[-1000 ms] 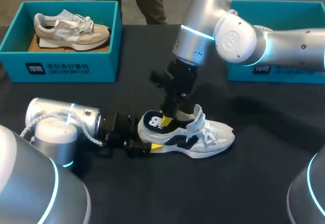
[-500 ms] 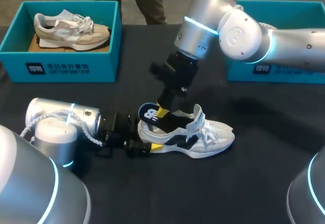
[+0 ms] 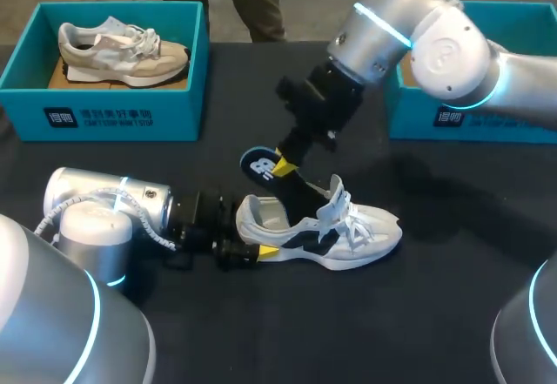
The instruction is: Take the shoe out of the shoebox, open the shoe tongue, remove and reinsert the insole, then place the shoe into the shoebox
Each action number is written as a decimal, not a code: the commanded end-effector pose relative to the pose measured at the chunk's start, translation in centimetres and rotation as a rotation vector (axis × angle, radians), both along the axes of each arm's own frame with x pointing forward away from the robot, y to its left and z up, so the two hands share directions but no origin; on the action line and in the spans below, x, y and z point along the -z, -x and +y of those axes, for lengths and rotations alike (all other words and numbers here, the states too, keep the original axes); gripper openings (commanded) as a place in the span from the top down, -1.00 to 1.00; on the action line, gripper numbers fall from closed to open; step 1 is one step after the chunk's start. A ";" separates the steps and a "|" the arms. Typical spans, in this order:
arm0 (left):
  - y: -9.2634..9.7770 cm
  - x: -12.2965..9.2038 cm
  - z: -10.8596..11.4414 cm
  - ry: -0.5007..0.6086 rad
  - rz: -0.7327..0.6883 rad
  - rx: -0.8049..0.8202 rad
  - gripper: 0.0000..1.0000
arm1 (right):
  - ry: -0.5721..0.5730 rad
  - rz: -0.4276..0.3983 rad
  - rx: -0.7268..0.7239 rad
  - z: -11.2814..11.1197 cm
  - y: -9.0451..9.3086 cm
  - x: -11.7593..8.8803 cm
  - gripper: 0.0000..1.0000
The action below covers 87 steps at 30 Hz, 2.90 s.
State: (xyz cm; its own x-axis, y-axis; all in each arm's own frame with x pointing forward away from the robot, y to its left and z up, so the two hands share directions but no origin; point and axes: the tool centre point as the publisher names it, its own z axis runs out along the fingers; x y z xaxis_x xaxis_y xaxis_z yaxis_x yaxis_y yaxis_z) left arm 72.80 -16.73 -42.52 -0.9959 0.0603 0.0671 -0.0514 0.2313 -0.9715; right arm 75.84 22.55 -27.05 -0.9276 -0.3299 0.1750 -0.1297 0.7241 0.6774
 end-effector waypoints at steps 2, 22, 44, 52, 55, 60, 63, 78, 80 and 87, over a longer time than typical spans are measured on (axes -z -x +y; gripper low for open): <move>0.0 0.1 -0.1 0.000 0.000 -0.001 1.00 | -0.027 -0.062 0.048 -0.7 -0.1 -2.1 1.00; 0.0 0.1 -0.1 0.000 0.000 -0.001 1.00 | -0.154 -0.198 0.191 0.6 -2.2 -10.1 1.00; 0.0 0.1 -0.1 0.000 0.000 -0.001 1.00 | -0.223 -0.199 0.365 0.2 -0.1 -17.4 1.00; 0.0 0.1 -0.1 0.000 0.000 -0.001 1.00 | -0.223 -0.199 0.365 0.2 -0.1 -17.4 1.00; 0.0 0.1 -0.1 0.000 0.000 -0.001 1.00 | -0.263 -0.184 0.378 0.1 0.1 -17.9 1.00; 0.0 0.1 -0.1 0.000 0.000 -0.001 1.00 | -0.330 -0.135 0.433 -0.4 1.5 -19.9 1.00; 0.0 0.1 -0.1 0.000 0.000 -0.001 1.00 | -0.348 -0.111 0.449 -0.5 2.4 -20.9 1.00; 0.0 0.1 -0.1 0.000 0.000 -0.001 1.00 | -0.403 0.053 0.489 -1.5 5.8 -25.4 1.00; 0.0 0.1 -0.1 0.000 0.000 -0.001 1.00 | -0.409 0.064 0.495 -1.6 6.1 -25.9 1.00; 0.0 0.1 -0.1 0.000 0.000 -0.001 1.00 | -0.426 0.132 0.528 -2.7 8.2 -29.8 1.00</move>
